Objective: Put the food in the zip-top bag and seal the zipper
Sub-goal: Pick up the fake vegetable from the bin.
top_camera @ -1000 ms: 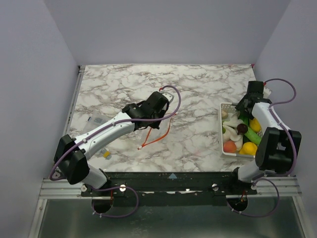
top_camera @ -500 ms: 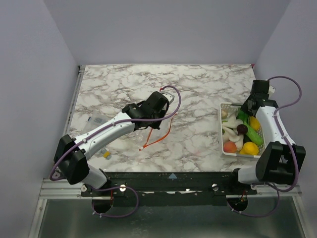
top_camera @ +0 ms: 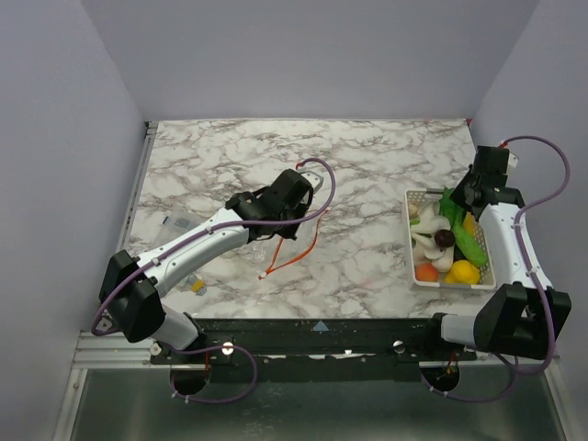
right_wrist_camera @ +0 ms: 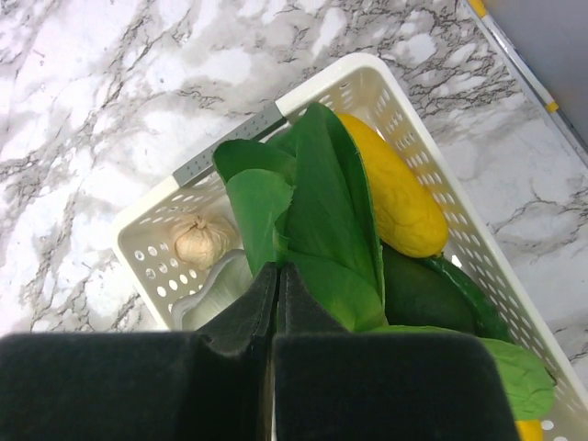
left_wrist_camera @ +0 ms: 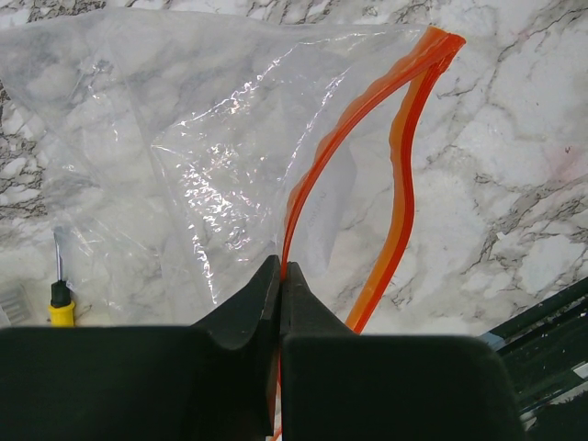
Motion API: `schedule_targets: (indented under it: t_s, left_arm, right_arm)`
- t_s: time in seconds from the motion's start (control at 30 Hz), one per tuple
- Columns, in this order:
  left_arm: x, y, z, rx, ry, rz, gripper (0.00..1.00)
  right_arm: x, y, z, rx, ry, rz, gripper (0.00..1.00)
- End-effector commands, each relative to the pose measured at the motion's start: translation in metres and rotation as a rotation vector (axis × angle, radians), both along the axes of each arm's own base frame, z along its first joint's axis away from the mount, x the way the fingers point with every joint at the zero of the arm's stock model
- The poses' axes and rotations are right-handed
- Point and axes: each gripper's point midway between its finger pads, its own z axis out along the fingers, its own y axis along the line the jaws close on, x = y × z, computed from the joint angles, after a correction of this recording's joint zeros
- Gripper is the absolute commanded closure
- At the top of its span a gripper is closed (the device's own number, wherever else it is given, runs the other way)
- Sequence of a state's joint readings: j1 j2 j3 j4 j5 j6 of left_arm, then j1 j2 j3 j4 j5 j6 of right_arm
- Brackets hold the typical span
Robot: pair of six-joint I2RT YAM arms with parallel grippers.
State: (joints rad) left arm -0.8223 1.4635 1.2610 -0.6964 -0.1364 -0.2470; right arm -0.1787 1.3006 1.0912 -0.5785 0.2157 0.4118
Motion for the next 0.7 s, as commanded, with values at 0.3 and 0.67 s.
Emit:
schedule_targets:
  t_s: [0.3, 0.67]
  left_arm:
    - [-0.004, -0.006, 0.008, -0.043, -0.006, -0.023, 1.00]
    - [-0.005, -0.007, 0.008, -0.045, -0.001, -0.026, 1.00]
  right_arm:
    - [0.009, -0.019, 0.024, -0.091, -0.084, -0.048, 0.99]
    - [0.030, -0.021, 0.045, -0.106, -0.183, -0.038, 0.99]
